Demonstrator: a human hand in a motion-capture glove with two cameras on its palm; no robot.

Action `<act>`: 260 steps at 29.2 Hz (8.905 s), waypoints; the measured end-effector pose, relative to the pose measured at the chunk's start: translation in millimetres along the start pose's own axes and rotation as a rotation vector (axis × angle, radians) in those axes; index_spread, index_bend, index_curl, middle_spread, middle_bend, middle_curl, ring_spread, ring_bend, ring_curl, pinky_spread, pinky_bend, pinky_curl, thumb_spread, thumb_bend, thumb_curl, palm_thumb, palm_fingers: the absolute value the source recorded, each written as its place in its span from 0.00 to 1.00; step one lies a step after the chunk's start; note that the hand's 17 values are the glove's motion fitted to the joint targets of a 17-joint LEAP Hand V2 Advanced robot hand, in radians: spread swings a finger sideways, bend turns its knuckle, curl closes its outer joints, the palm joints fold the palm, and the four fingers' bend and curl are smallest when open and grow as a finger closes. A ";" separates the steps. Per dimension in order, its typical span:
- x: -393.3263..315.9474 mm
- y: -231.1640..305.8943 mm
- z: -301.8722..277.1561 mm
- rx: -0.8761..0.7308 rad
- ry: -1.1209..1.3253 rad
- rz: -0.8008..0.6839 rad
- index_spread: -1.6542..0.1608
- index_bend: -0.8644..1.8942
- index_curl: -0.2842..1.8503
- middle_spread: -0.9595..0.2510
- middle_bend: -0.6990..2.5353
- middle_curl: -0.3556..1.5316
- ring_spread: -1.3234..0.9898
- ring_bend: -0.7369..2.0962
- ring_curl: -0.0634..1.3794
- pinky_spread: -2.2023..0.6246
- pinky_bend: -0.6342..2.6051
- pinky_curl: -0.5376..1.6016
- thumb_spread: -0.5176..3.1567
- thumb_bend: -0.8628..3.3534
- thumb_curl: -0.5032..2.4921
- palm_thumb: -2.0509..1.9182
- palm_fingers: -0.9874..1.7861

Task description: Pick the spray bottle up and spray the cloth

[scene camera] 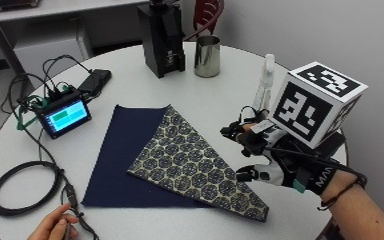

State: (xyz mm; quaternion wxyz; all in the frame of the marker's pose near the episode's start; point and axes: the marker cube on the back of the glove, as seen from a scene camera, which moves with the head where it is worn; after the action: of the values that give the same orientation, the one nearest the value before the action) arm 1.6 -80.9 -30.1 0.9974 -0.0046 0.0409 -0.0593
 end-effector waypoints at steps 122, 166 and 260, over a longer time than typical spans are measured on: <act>64.7 -99.5 -14.0 -0.045 -0.699 0.032 0.79 0.36 0.29 0.70 0.36 0.45 0.52 0.48 0.35 0.78 0.28 0.42 0.37 0.20 0.36 0.74 0.80; 67.3 -75.8 31.1 -0.194 -0.579 0.186 0.80 0.36 0.30 0.70 0.37 0.45 0.52 0.50 0.35 0.76 0.30 0.43 0.35 0.20 0.38 0.74 0.80; 68.3 -51.4 74.6 0.089 -0.625 0.116 0.73 0.35 0.24 0.70 0.31 0.41 0.53 0.42 0.31 0.82 0.27 0.42 0.42 0.20 0.34 0.74 0.66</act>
State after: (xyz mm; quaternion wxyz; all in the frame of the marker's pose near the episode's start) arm 69.3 -139.6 39.4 0.9626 0.0233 -0.2700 0.0000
